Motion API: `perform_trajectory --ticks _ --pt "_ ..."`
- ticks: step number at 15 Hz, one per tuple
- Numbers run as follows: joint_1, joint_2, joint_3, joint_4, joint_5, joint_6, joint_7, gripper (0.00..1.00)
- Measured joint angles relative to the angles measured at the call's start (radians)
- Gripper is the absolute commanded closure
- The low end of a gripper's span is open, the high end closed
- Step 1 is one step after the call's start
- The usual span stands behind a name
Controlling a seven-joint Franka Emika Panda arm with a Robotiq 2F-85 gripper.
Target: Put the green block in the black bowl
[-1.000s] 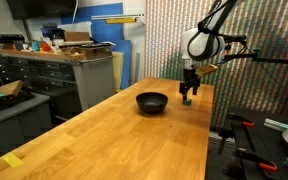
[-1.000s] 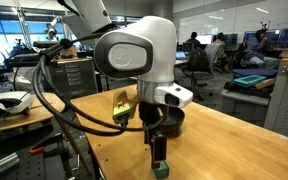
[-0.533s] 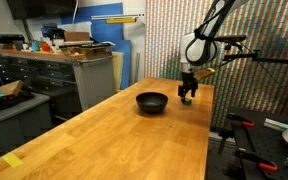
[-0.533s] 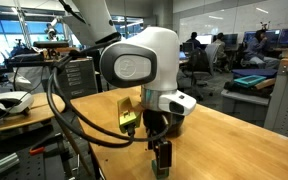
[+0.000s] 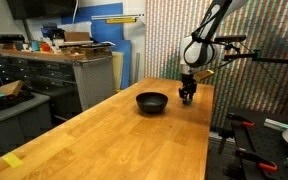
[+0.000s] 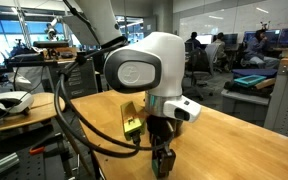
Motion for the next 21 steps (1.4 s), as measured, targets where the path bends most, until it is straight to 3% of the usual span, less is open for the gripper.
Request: perform_trajectory --ticks 1,10,21 --pt "-0.001 0.000 0.000 0.002 0.004 0.000 -0.005 0.79" --pt "-0.016 -0.036 0.043 0.007 0.079 0.001 -0.066 0.79" --pt "0.041 -0.184 0.038 -0.005 -0.013 -0.045 -0.049 0.79"
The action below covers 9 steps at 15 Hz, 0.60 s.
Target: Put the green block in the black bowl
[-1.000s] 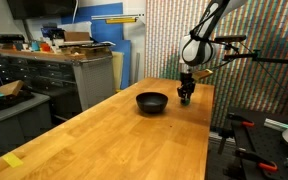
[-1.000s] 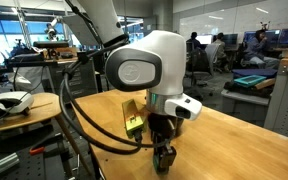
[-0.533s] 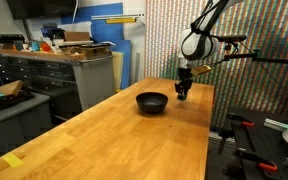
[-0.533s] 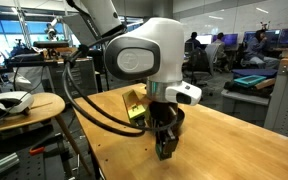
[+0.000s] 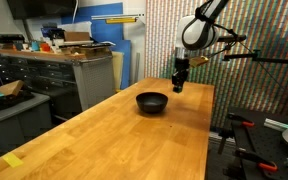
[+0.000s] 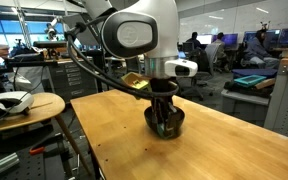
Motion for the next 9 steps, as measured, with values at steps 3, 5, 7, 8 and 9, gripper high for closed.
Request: perform_trajectory --ticks 3,5,7,8,9 --pt "0.031 -0.041 0.006 0.014 -0.010 -0.043 0.004 0.79" --pt "0.053 -0.057 0.016 0.035 -0.015 -0.074 0.007 0.79" --pt "0.072 -0.059 0.030 0.066 -0.021 -0.104 0.012 0.79" --pt "0.081 -0.057 0.037 0.082 -0.021 -0.119 0.013 0.79" --pt "0.089 -0.054 0.046 0.098 -0.021 -0.136 0.014 0.79"
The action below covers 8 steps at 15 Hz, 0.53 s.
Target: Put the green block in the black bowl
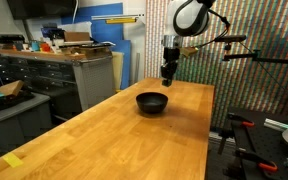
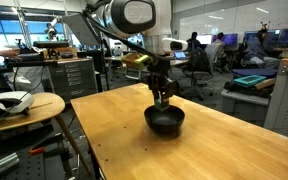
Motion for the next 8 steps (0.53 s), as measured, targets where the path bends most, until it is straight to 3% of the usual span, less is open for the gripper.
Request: perform_trajectory --ticks 8 --pt "0.032 0.120 0.057 0.161 0.004 -0.111 0.000 0.79"
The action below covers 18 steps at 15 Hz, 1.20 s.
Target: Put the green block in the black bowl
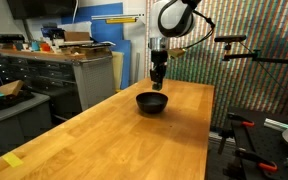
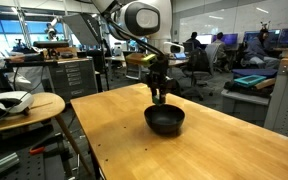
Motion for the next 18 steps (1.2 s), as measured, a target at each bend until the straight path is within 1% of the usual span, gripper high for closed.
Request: perform_trajectory --ticks 9,15,16,17,18 --pt "-0.007 0.232 0.002 0.203 0.019 -0.002 0.001 0.79" --pt "-0.020 0.341 0.002 0.273 0.058 -0.005 0.001 0.79" --pt "-0.021 0.353 0.002 0.279 0.058 -0.007 0.001 0.29" --pt "-0.021 0.362 0.002 0.285 0.058 -0.008 0.001 0.28" --pt "-0.021 0.368 0.002 0.290 0.058 -0.009 0.001 0.23"
